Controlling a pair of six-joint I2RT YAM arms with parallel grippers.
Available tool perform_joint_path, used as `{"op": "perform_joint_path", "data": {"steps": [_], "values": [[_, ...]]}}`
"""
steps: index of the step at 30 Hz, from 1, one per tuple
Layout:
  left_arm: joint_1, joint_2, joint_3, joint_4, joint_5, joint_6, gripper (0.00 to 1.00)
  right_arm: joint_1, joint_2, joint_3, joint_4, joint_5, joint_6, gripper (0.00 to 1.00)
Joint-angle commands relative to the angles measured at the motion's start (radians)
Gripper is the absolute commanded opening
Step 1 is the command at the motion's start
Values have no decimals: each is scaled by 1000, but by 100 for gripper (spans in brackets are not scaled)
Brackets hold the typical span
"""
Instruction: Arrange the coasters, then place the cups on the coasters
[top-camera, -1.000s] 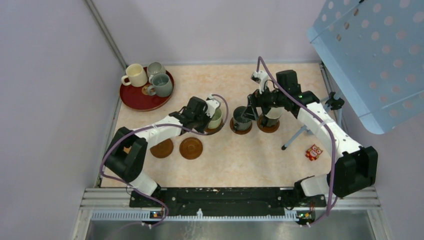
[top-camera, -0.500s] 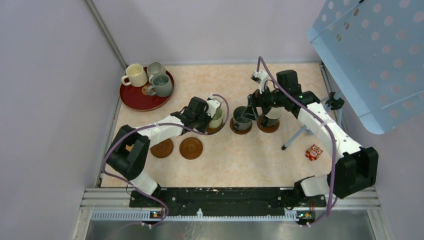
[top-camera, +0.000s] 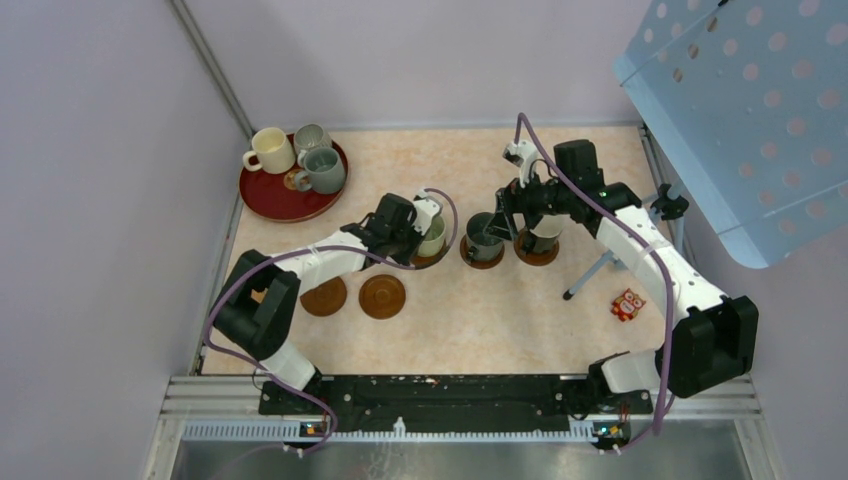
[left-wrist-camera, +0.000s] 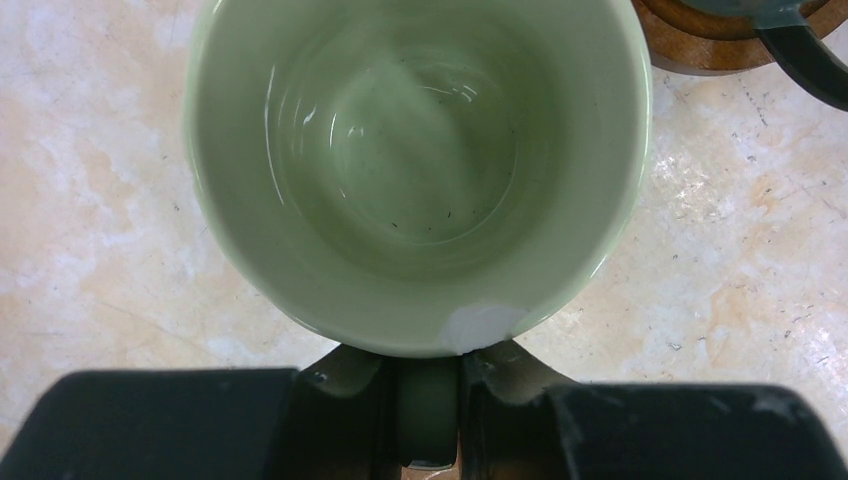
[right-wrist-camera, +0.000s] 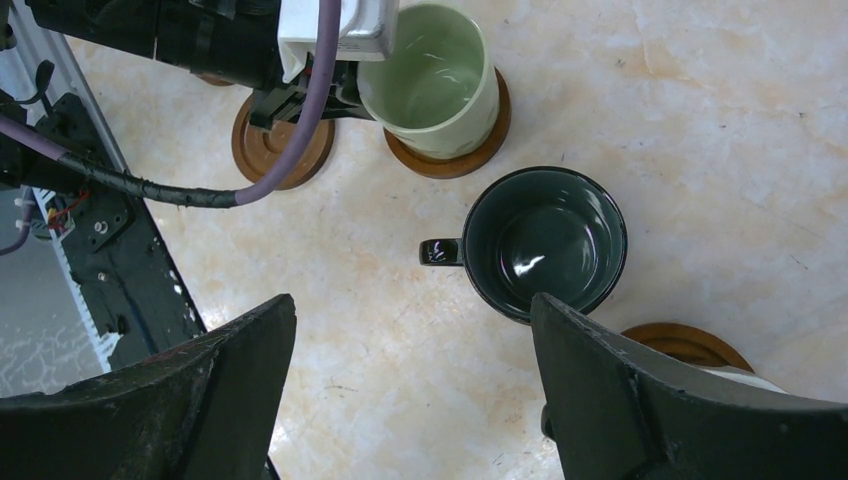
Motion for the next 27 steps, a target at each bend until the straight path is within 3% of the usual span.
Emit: {"op": "perform_joint_path", "data": {"steps": [1, 15, 17, 19, 27], "values": [[11, -31, -18, -24, -10, -2, 24, -9, -41, -1, 15, -8, -6, 86], [19, -60, -24, -44, 13, 3, 23, -8, -43, -3, 19, -11, -3, 86], [18, -54, -19, -48, 24, 3, 28, -8, -43, -3, 20, -12, -1, 86], [18, -45, -16, -55, 35, 2, 44, -9, -43, -1, 19, -12, -1, 86], [22, -38, 0, -79, 63, 3, 65, -9, -44, -2, 14, -11, -5, 86]]}}
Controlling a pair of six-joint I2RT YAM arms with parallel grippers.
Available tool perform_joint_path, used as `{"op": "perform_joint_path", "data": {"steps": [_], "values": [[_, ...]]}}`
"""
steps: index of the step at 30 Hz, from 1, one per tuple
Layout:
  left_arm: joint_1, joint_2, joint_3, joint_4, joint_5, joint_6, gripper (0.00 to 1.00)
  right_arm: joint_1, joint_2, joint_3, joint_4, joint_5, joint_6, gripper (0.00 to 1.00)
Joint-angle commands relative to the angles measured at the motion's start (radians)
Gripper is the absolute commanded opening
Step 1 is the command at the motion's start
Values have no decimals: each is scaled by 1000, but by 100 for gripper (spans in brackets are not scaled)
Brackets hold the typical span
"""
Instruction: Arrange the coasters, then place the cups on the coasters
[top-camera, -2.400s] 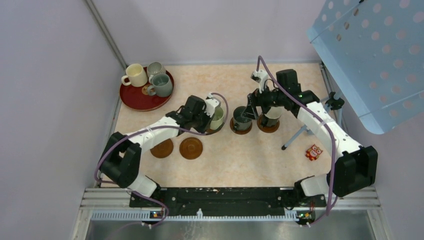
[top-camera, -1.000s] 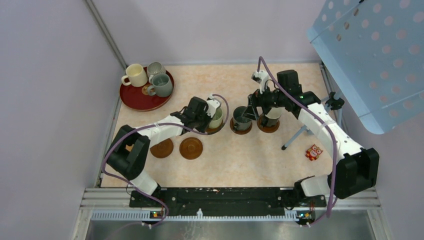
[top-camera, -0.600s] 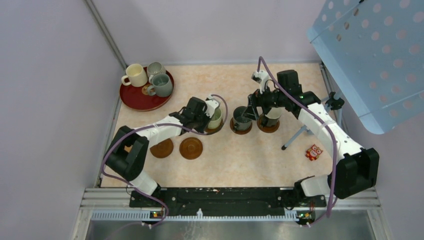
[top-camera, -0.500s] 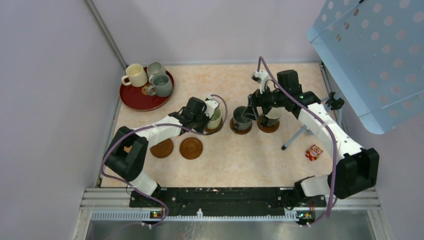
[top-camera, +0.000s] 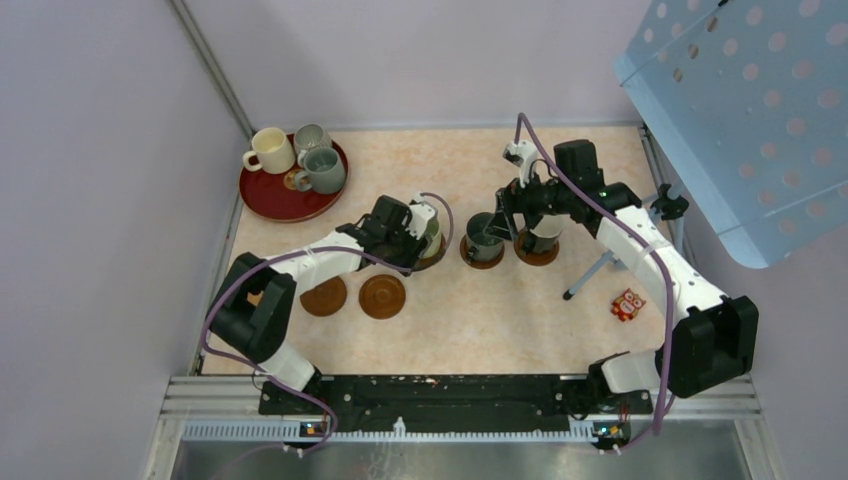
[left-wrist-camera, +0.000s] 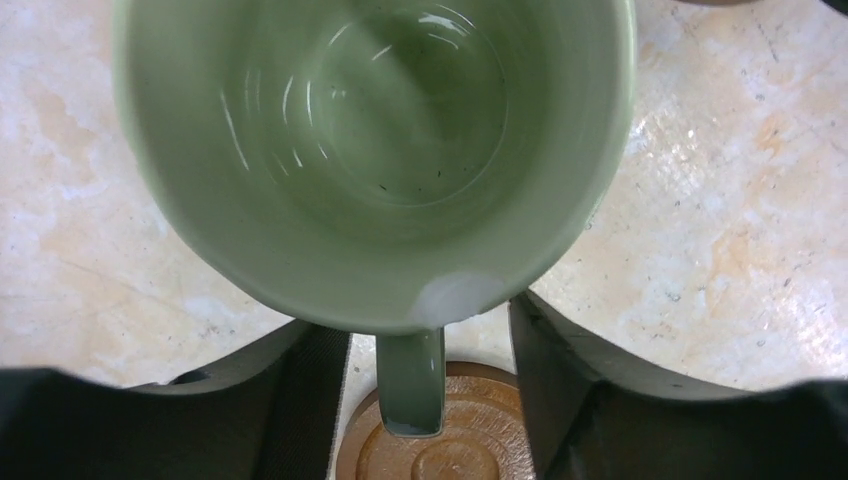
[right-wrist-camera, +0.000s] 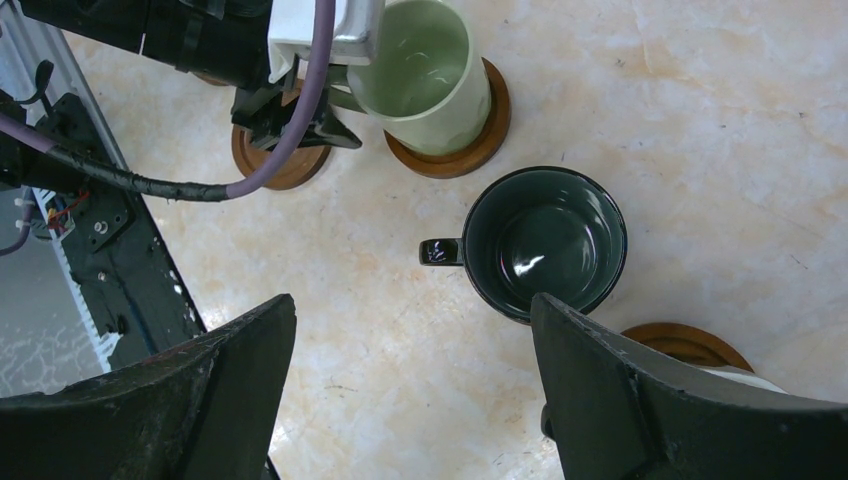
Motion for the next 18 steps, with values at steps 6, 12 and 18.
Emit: {"op": "perform_joint_path", "data": {"steps": [6, 12, 18], "values": [[21, -65, 46, -56, 41, 3, 96, -8, -47, -1, 14, -11, -12, 86], [115, -137, 122, -155, 138, 47, 99, -8, -49, -1, 10, -7, -22, 87], [351, -181, 255, -215, 324, 118, 99, -8, -34, 0, 13, -10, -33, 87]]}}
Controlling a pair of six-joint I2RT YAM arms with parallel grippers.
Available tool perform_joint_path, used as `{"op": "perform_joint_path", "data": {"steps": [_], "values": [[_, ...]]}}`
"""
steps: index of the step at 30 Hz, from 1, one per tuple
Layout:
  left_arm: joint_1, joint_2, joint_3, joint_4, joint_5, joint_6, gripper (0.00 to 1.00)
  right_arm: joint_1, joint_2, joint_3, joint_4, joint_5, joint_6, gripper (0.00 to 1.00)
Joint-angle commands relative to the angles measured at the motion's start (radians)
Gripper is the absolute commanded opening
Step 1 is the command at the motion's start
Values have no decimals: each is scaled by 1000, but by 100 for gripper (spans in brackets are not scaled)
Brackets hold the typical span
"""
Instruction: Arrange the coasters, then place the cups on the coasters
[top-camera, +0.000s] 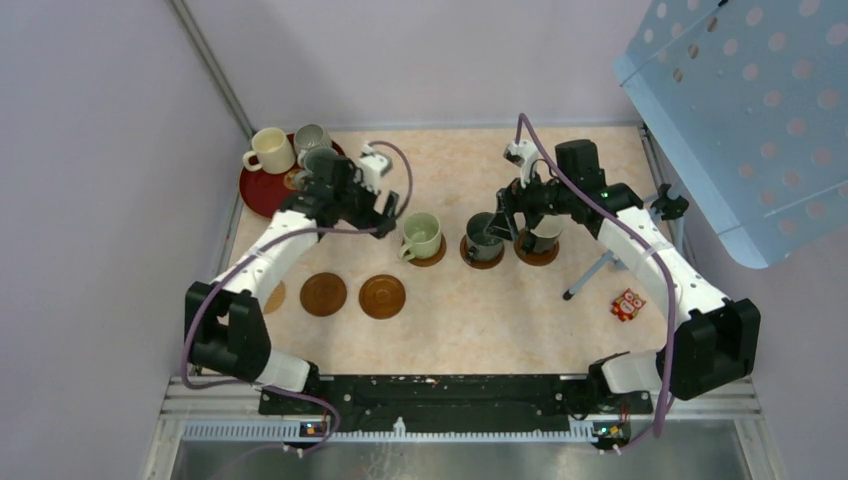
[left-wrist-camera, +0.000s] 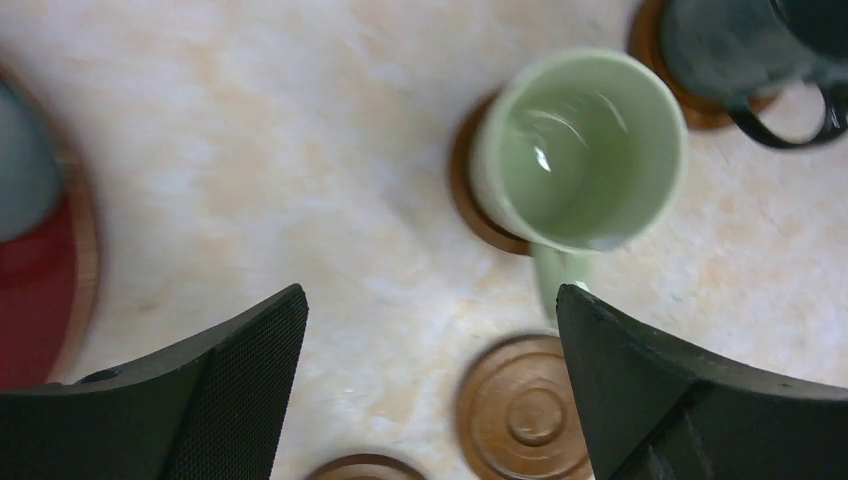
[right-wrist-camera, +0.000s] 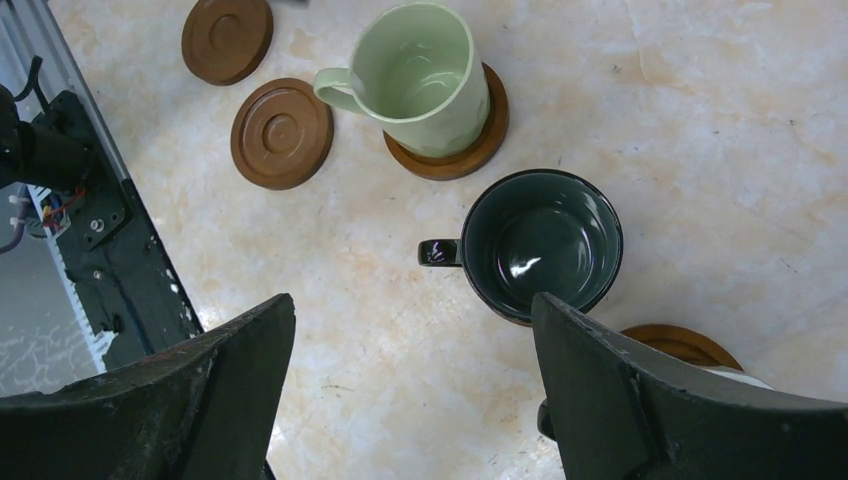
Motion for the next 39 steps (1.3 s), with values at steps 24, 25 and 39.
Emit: {"op": "perform_joint_path", "data": {"steps": [24, 25, 39], "values": [[687, 544, 671, -318, 341, 646, 99, -8, 20, -13, 33, -36, -51, 87], [687, 565, 675, -309, 338, 653, 99, -9, 21, -11, 33, -36, -49, 87], [681, 714, 737, -188, 394, 649, 75, -8, 51, 20, 10, -33, -46, 87]]}}
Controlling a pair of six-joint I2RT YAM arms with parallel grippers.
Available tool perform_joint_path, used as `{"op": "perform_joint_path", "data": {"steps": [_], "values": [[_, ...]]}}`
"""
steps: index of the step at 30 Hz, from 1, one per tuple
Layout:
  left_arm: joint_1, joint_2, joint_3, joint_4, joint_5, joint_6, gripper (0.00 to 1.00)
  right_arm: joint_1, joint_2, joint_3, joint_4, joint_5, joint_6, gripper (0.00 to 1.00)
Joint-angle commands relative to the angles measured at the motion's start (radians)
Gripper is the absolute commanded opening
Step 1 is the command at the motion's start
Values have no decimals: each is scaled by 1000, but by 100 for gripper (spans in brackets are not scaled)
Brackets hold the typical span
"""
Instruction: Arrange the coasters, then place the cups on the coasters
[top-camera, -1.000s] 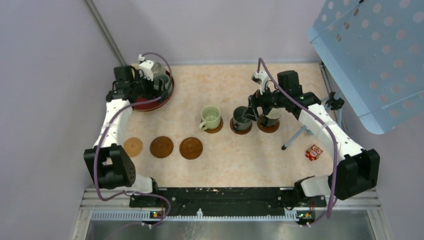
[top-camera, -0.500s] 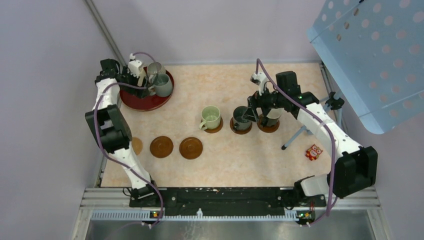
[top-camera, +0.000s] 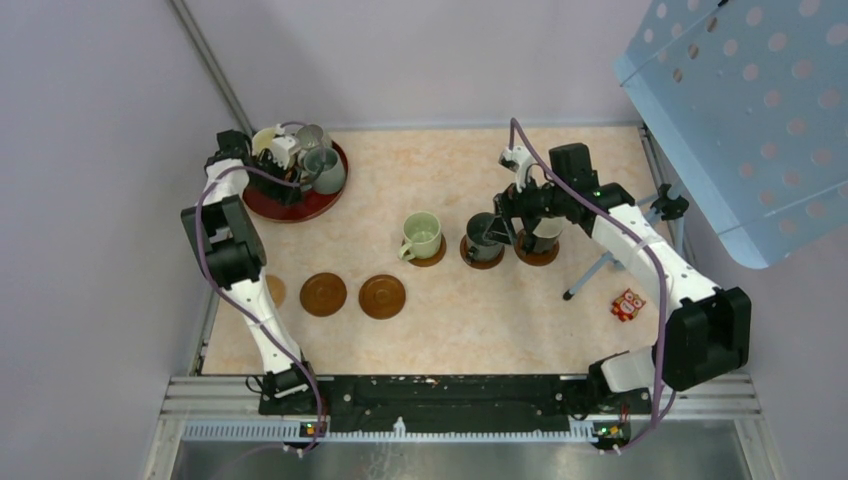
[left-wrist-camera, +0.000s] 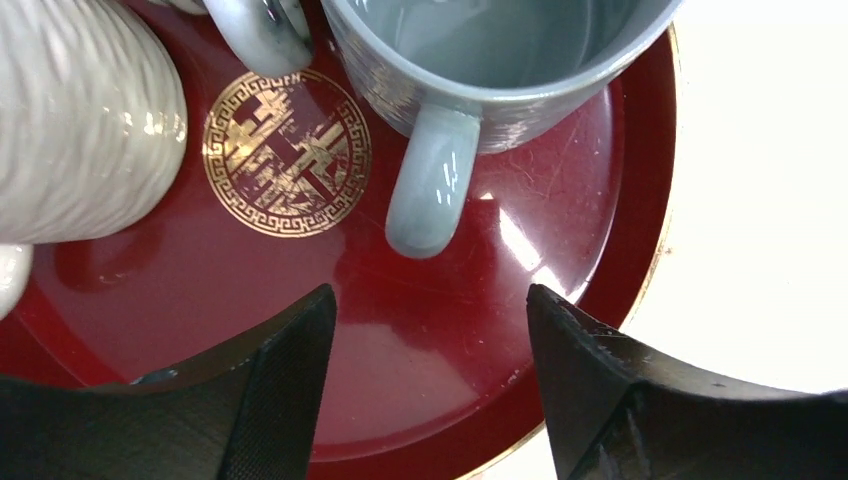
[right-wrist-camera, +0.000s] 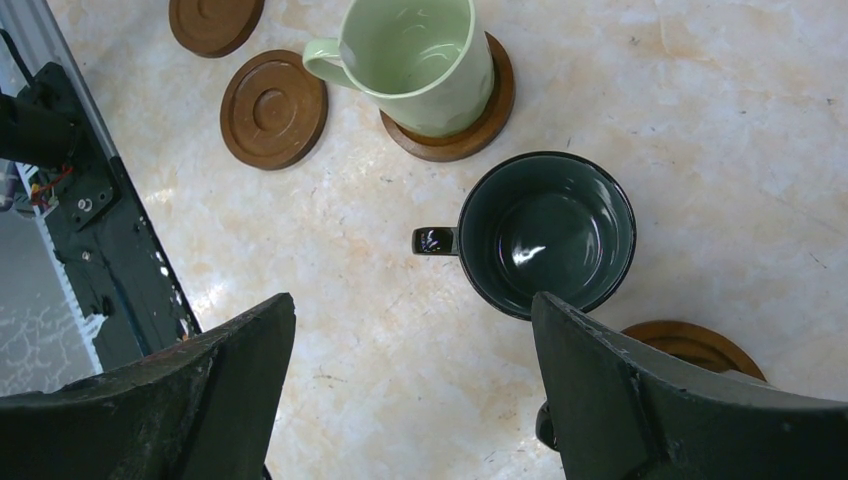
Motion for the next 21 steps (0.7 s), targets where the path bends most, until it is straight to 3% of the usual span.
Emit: {"op": "perform_joint_path", "data": {"steps": [1, 7, 14, 21], "values": [[-7, 5, 49, 63, 66, 18, 74, -8, 10, 38, 12, -24, -8, 87], [-22, -6, 39, 50, 98, 28, 69, -9, 22, 41, 19, -39, 1, 87], [-40, -7, 34, 51, 96, 15, 56, -8, 22, 52, 12, -42, 4, 87], [-54, -24, 52, 8, 14, 27, 36, -9, 5, 47, 4, -39, 4, 87]]}}
